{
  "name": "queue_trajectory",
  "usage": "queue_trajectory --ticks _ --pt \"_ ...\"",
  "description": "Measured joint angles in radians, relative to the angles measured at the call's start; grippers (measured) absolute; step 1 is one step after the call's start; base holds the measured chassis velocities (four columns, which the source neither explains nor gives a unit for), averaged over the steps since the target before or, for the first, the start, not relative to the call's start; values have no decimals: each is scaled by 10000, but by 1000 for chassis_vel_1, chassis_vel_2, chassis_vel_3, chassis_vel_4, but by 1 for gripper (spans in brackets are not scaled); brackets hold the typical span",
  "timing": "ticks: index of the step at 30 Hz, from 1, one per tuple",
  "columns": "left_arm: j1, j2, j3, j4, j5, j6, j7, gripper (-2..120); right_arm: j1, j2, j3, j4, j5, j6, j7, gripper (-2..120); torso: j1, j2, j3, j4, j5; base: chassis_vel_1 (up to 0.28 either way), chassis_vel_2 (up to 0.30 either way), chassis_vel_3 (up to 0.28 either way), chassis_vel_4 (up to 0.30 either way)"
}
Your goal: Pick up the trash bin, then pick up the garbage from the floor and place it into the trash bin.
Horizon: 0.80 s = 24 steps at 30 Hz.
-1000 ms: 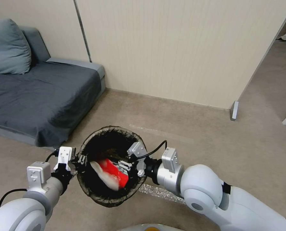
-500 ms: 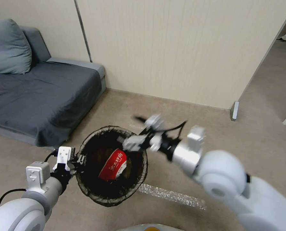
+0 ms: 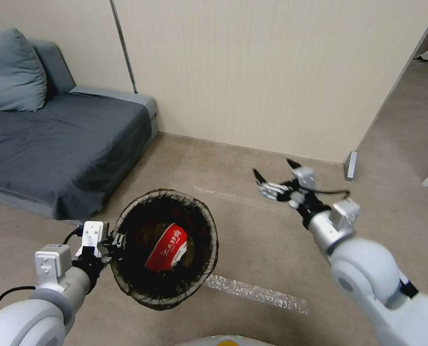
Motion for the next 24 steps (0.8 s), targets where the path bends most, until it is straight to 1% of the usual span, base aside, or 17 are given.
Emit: queue_trajectory --ticks 2,3,4,6,8,9,12,24 --pt "4 -9 -13 0 0 0 -6 1 -442 315 391 -79 -380 238 -212 100 0 0 0 0 1 0 0 0 0" --pt "4 -9 -13 0 0 0 -6 1 -442 315 391 -79 -380 238 -212 100 0 0 0 0 1 0 0 0 0" --pt "6 -16 -22 0 -1 0 -6 1 -902 718 849 -184 -769 528 -484 100 0 0 0 -1 -2 0 0 0 0" --pt "7 -21 -40 0 -4 0 -9 1 -1295 1144 1251 -323 -1022 802 -778 100 0 0 0 -1 1 0 0 0 0" --pt "8 -21 -41 0 -5 0 -9 1 -1320 1169 1276 -331 -1030 816 -791 100 0 0 0 -2 1 0 0 0 0" --pt "-4 -12 -46 0 -7 0 37 1 -1467 1336 1426 -367 -1046 889 -867 100 0 0 0 0 0 0 0 0 0" --pt "-41 9 -47 0 57 0 223 1 -1423 1379 1500 -368 -908 888 -889 100 1 0 1 0 -1 0 0 0 0" --pt "105 -39 -85 0 255 0 274 1 -1245 1383 1491 -391 -554 671 -870 100 1 0 1 -1 0 3 3 4 5"
